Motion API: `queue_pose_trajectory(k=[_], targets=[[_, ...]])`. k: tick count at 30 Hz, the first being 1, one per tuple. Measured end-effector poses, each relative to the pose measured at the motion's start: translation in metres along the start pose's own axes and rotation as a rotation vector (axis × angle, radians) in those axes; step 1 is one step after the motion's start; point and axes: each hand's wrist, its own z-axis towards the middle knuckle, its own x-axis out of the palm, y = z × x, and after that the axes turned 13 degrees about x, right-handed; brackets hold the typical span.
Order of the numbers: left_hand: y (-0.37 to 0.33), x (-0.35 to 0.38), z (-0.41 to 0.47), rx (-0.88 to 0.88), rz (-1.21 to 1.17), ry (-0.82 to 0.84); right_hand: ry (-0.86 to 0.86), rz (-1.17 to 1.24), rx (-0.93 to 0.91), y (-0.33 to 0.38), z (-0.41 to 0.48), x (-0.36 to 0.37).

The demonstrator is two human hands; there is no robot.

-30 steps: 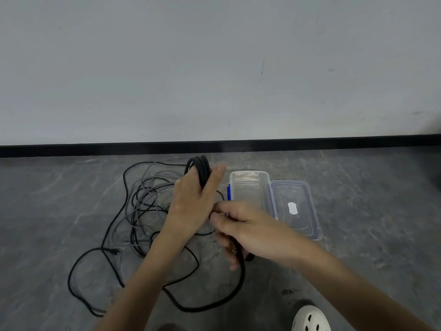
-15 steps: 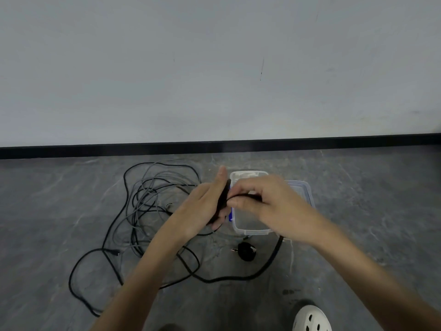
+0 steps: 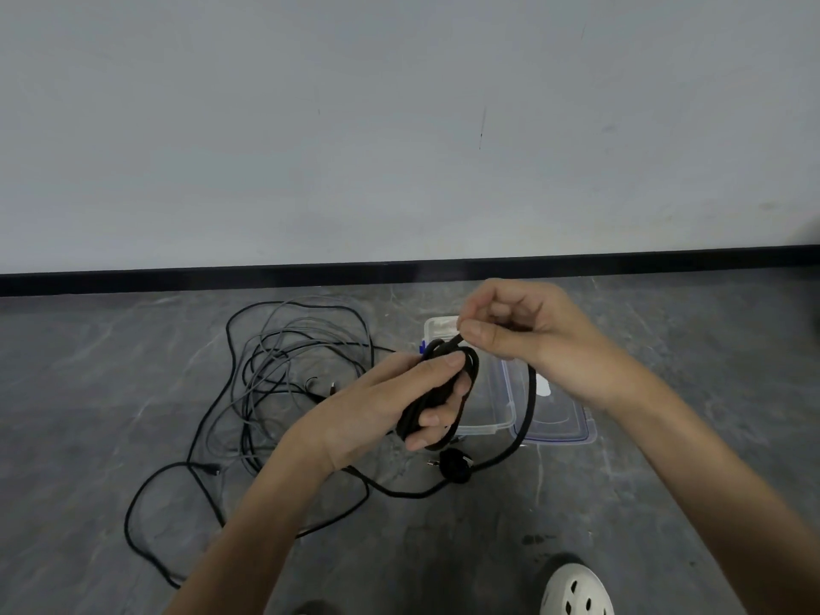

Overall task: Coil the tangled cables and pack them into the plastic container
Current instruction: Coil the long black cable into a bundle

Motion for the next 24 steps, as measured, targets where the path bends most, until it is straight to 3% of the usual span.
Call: queue_pose_trajectory(k=[5, 12, 19, 24], targets=[[0.000, 0.003, 0.003, -0.008, -0.004, -0.052, -0.098, 0.037, 0.000, -0.006, 0.006, 0.002], [-0.001, 0.002, 0.003, -0.030, -0.077, -0.098, -0.034, 0.081, 0.019, -0.011, 0.008, -0.003], [-0.005, 0.001, 0.004, -0.029, -0.349, -0.178, -0.096, 0.126, 0.076, -0.015, 0.014, 0.020], [-0.006, -0.002, 0.003, 0.005, -0.361, -0.262, -0.065, 0.129, 0.175, -0.017, 0.014, 0.025]])
